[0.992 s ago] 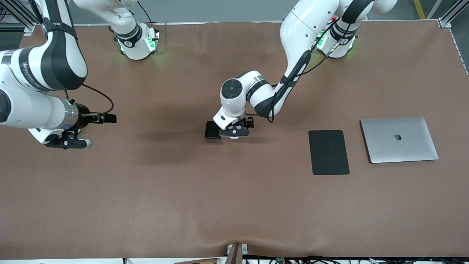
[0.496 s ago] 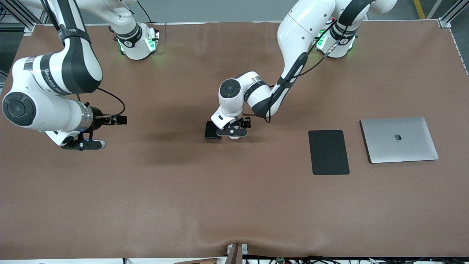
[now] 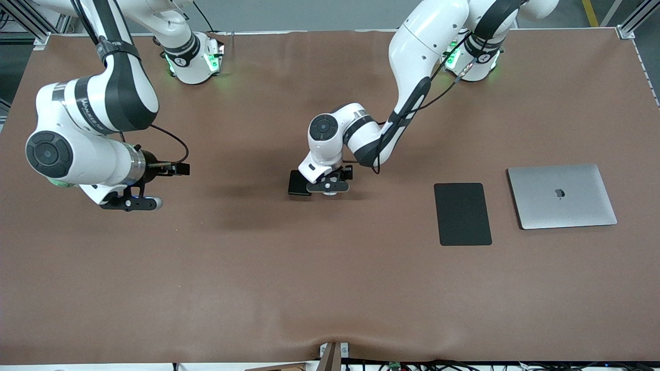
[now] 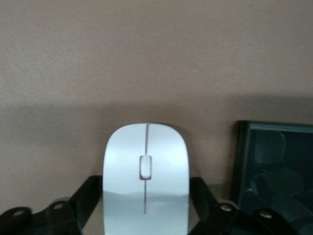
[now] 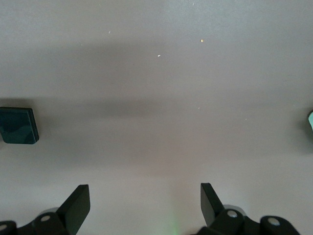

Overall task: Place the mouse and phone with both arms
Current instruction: 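Grasp the white mouse with the left gripper while the right gripper approaches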

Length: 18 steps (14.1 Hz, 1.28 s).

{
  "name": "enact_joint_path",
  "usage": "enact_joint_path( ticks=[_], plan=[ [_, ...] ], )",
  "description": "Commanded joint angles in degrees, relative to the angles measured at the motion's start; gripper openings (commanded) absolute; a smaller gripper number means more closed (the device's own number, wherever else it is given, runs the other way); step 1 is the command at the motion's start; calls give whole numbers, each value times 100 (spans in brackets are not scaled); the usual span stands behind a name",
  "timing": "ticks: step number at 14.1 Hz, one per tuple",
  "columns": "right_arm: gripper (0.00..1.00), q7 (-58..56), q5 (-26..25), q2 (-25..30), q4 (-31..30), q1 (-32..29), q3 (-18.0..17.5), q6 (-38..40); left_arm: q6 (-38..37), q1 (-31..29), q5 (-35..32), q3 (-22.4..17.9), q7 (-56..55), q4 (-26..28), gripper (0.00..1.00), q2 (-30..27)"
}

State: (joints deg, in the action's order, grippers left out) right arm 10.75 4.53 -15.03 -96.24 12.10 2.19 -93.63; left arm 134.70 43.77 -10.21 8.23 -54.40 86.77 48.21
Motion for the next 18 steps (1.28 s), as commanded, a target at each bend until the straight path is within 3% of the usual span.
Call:
enact_joint_path(
  ticks=[1, 2, 8, 11, 18],
  plan=[
    [100, 103, 161, -9, -26, 116, 27, -85, 38, 61, -201, -41, -238, -117, 27, 84],
    [100, 207, 223, -35, -26, 160, 27, -120, 38, 44, -201, -41, -229, -117, 23, 49],
    [100, 989, 294, -334, -26, 836, 27, -629, -58, -123, -218, -32, -229, -108, 24, -285],
    [100, 1551, 303, -571, -35, 1240, 36, -1024, -497, -202, -218, -41, -194, -99, 24, -566],
    [100, 1807, 355, -1019, -245, 1654, 27, -2043, -1332, -1133, -113, 64, 525, 33, 24, -1427]
  ],
)
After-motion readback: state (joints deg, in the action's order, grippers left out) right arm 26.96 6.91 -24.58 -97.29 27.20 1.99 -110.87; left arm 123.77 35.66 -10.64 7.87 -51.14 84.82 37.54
